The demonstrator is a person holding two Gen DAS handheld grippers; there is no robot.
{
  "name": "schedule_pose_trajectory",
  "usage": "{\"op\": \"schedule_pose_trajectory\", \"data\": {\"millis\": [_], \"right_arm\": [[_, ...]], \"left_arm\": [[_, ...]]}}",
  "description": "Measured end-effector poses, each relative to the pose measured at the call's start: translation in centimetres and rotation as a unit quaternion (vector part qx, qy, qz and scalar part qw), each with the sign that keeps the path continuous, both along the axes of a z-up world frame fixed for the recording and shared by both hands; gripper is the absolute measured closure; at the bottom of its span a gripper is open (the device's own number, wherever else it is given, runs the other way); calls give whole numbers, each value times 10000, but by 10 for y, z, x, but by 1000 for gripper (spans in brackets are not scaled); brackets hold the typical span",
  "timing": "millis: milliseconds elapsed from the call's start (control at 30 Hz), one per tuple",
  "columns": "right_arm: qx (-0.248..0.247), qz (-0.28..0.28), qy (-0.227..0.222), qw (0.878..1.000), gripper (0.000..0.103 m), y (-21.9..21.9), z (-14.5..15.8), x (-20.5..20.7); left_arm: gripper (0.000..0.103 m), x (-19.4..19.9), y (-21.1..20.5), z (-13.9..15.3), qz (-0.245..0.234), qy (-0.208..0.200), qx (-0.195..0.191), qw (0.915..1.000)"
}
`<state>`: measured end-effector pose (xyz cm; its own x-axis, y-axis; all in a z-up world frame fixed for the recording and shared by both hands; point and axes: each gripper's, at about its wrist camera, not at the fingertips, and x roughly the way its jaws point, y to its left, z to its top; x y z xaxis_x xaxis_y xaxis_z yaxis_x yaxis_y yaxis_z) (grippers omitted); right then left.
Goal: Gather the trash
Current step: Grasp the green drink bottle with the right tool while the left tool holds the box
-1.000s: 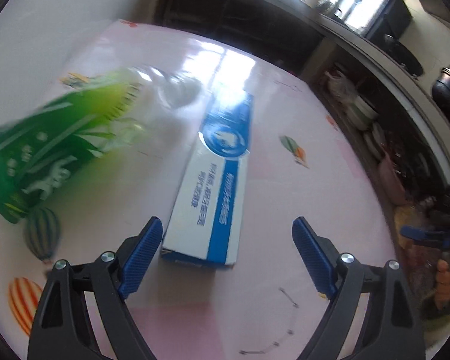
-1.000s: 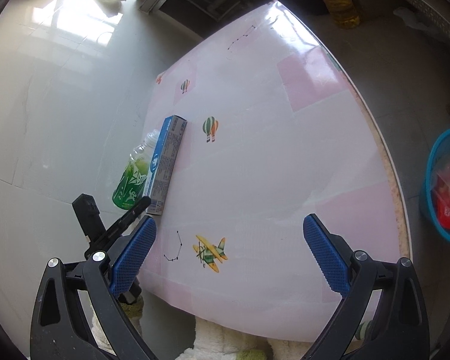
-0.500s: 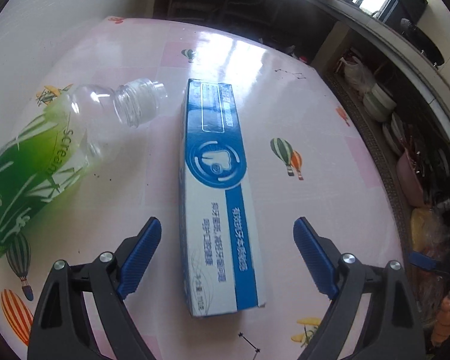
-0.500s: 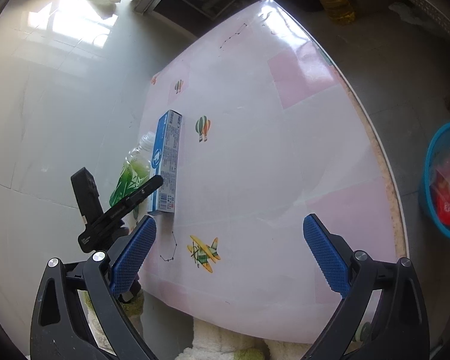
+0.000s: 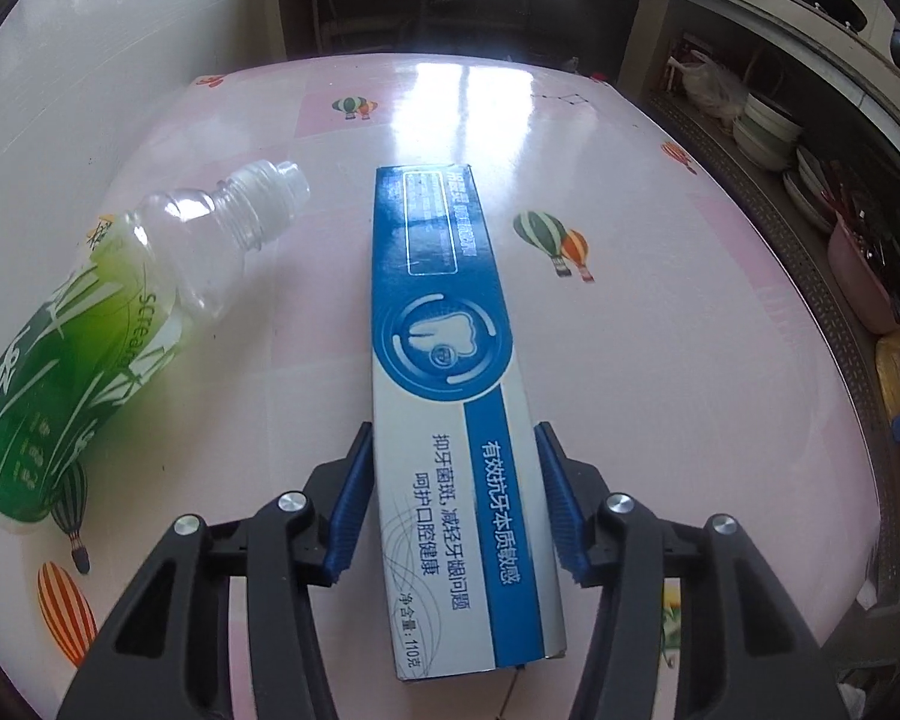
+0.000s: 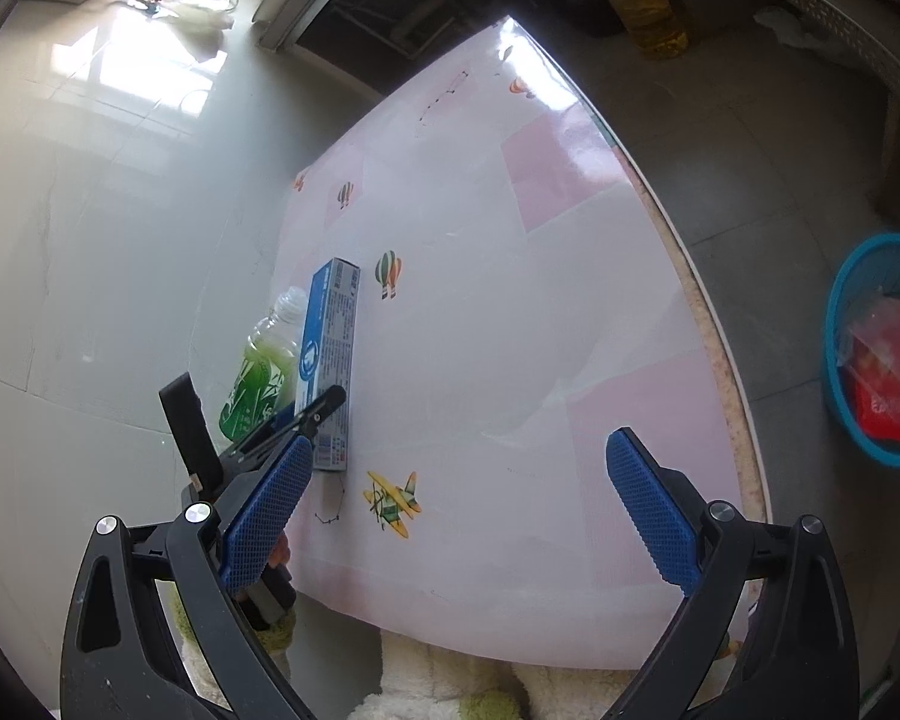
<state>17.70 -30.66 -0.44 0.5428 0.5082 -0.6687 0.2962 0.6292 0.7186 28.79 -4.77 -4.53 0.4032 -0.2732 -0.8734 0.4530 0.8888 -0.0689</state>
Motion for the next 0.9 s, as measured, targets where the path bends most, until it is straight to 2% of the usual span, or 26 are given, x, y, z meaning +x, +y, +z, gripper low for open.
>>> {"op": "schedule_pose_trajectory", "data": {"millis": [133, 267, 400, 500, 667, 900], "right_arm": [[71, 93, -75, 9999, 8, 5, 5, 4], [274, 396, -254, 9985, 8, 21, 19, 25], [589, 940, -642, 9918, 8, 58, 47, 61], [960, 1376, -744, 9830, 8, 99, 58, 100], [1480, 1791, -202, 9724, 8, 166, 40, 167], [1786, 1521, 1052, 9664, 8, 219, -11, 249]], "left_arm": [[53, -38, 10, 1, -15, 49, -68, 10000], [53, -66, 27, 2, 208, 80, -166, 9996], [54, -82, 38, -1, 400, 134, -165, 9990], [54, -95, 42, -1, 445, -48, -121, 9989], [54, -103, 50, 0, 599, -108, -275, 9978], [54, -105, 58, 2, 678, -58, -461, 9966]]}}
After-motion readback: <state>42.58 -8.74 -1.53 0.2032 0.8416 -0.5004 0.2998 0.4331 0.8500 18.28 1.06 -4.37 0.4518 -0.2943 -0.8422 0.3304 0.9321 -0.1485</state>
